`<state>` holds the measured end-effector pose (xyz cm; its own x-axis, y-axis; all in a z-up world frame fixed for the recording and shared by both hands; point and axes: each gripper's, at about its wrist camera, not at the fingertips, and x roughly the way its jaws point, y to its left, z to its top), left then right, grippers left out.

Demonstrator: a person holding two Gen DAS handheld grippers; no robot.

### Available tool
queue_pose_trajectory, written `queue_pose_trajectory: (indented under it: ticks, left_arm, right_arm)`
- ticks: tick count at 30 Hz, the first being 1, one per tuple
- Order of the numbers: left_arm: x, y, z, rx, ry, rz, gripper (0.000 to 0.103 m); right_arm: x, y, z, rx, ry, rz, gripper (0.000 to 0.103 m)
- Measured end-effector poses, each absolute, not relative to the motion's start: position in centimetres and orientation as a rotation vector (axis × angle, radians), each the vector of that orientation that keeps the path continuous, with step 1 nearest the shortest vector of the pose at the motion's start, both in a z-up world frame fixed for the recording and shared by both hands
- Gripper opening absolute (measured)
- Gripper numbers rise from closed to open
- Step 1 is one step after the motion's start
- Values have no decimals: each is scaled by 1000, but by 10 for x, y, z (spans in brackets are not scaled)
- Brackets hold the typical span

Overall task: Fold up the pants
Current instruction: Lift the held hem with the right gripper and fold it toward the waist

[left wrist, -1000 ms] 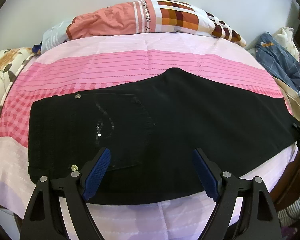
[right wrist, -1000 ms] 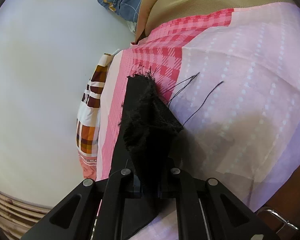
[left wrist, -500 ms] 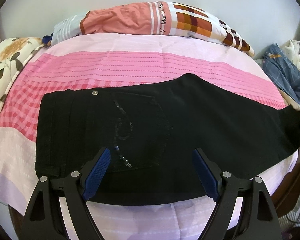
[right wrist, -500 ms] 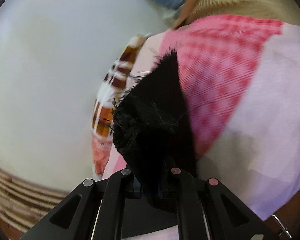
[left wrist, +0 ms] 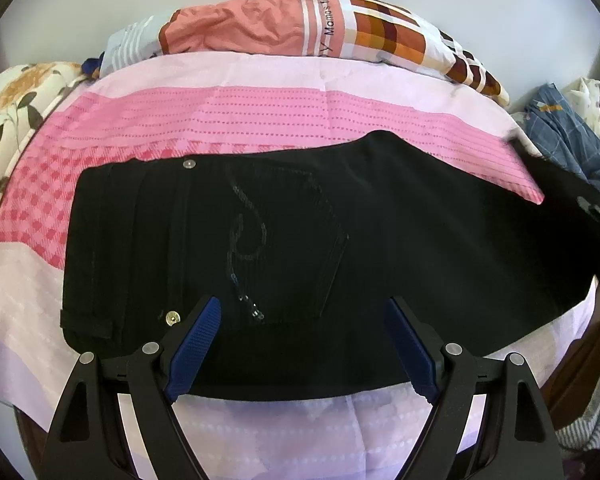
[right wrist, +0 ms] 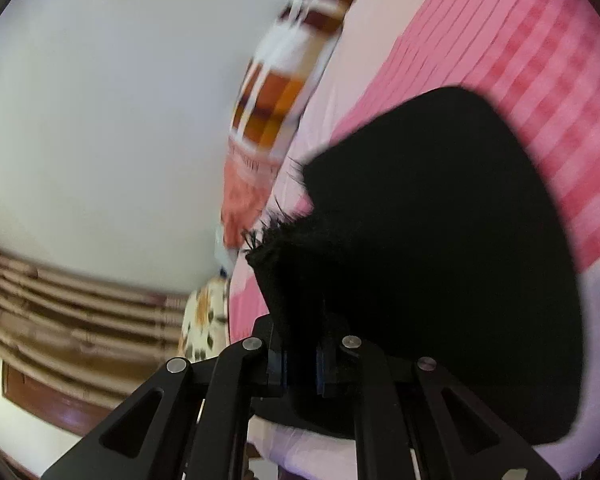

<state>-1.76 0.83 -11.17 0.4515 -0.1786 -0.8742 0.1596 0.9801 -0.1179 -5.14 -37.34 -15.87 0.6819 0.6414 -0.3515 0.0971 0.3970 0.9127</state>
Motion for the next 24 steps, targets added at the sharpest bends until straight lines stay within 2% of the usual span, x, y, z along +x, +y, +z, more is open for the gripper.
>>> queue_pose_trajectory:
  ticks: [12,24]
  left_arm:
    - [-18,13,-120,-39,1107,-203,84]
    - [-17,12,-126,-48,1131,-207,84]
  right_arm:
    - [-34,-286,-187,1091,940,530,10]
    - [-35,-261,-203,1019,1014,547,12]
